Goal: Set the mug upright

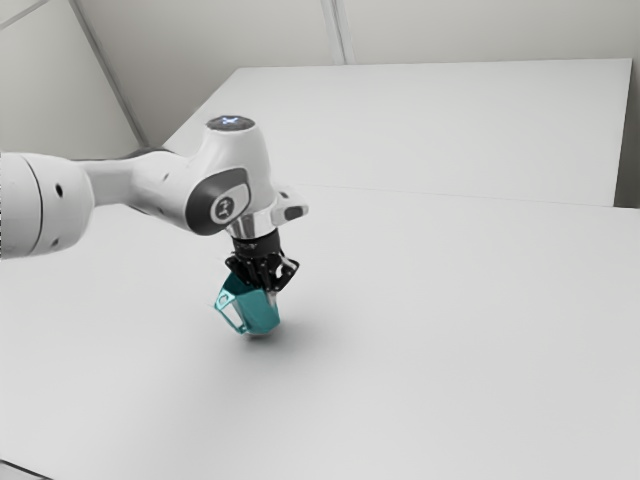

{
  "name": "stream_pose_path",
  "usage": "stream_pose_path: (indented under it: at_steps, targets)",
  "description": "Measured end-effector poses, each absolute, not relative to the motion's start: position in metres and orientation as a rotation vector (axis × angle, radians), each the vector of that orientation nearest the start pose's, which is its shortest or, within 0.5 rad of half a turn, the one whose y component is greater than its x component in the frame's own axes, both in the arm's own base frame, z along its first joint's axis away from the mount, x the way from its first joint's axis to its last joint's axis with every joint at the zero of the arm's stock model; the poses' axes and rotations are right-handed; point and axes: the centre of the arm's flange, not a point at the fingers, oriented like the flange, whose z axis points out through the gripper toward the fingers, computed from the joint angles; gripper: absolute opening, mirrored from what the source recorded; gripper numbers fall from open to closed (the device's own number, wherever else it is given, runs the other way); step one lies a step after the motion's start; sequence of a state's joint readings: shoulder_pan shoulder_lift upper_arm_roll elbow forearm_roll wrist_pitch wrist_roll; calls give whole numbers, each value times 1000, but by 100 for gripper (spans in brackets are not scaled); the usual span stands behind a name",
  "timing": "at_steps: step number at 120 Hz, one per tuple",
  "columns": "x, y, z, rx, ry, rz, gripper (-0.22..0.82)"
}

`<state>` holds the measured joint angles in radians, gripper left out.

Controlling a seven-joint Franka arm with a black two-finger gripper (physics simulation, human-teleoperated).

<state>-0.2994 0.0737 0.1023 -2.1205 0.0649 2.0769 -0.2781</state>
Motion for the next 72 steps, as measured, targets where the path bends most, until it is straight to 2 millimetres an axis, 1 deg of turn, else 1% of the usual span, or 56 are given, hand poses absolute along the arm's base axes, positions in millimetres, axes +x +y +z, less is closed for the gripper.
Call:
stream_pose_path:
  at_steps: [4, 8, 28, 46, 56, 72]
  targets:
    - [529, -107, 364, -3048, -58, 156, -18]
    - [528, -107, 360, -3047, -57, 159, -18]
    - [532, -93, 350, -3047, -100, 156, -18]
    - [531, -94, 340, -3046, -96, 157, -18]
    - [531, -94, 339, -3048, -97, 149, -18]
    - [531, -95, 343, -3055, -99, 138, 11]
